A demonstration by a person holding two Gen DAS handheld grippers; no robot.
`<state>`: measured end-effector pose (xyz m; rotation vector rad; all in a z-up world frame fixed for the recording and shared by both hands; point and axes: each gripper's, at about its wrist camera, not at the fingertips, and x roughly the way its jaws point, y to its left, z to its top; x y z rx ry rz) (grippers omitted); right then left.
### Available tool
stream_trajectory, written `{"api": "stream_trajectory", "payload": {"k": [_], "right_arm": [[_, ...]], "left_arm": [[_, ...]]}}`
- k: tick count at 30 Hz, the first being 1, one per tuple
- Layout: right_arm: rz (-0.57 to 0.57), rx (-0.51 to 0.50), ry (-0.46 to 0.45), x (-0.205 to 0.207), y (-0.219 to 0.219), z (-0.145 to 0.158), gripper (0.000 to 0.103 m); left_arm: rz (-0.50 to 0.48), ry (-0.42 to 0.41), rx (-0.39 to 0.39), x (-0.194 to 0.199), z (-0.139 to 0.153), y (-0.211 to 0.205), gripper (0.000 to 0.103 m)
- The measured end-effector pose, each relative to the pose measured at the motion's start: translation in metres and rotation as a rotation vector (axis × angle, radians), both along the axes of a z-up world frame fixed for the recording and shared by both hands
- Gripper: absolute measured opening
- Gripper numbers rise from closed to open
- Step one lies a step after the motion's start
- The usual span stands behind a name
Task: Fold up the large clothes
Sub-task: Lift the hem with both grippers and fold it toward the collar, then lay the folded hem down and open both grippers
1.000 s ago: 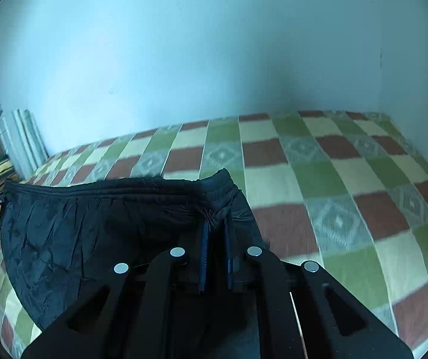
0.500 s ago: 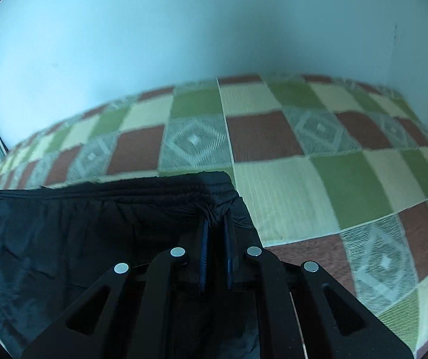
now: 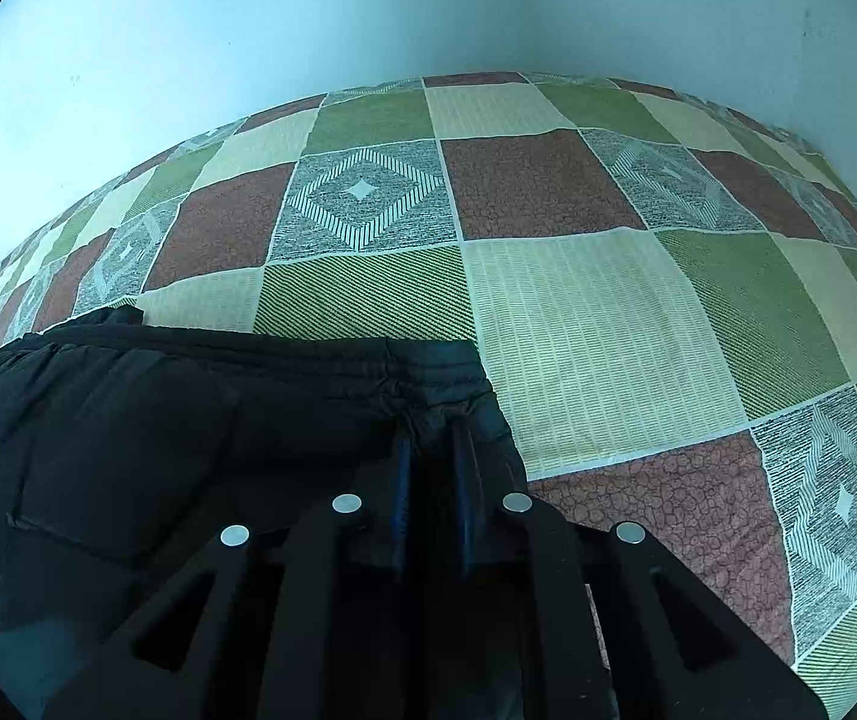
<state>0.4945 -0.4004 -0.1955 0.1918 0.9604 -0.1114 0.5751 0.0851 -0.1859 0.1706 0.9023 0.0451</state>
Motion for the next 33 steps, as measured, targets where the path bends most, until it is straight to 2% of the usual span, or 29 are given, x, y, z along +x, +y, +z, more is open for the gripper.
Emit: {"api": "stream_trajectory", "payload": {"k": [14, 20, 23, 25, 28, 30, 33], "right_arm": [[-0.018, -0.001, -0.023, 0.002, -0.001, -0.002, 0.015], [-0.016, -0.027, -0.012, 0.002, 0.001, 0.003, 0.018], [-0.019, -0.044, -0.002, 0.001, 0.002, 0.011, 0.022], [-0.037, -0.058, -0.001, -0.003, 0.002, 0.021, 0.033], [-0.070, -0.066, -0.043, -0.017, 0.004, 0.041, 0.038], [-0.070, -0.069, -0.077, -0.026, 0.013, 0.056, 0.039], [-0.013, -0.048, -0.120, -0.038, 0.043, 0.074, 0.041]], "left_arm": [[0.013, -0.024, 0.007, 0.000, -0.008, -0.001, 0.015], [0.011, -0.010, 0.046, 0.002, -0.004, -0.005, 0.017], [0.013, -0.001, 0.068, 0.000, 0.004, -0.005, 0.026], [0.016, -0.008, 0.078, -0.007, 0.013, -0.004, 0.035], [0.011, -0.034, 0.043, -0.024, 0.033, -0.003, 0.047], [0.010, -0.059, -0.017, -0.040, 0.050, -0.006, 0.049], [-0.018, -0.067, -0.110, -0.061, 0.066, -0.025, 0.053]]}}
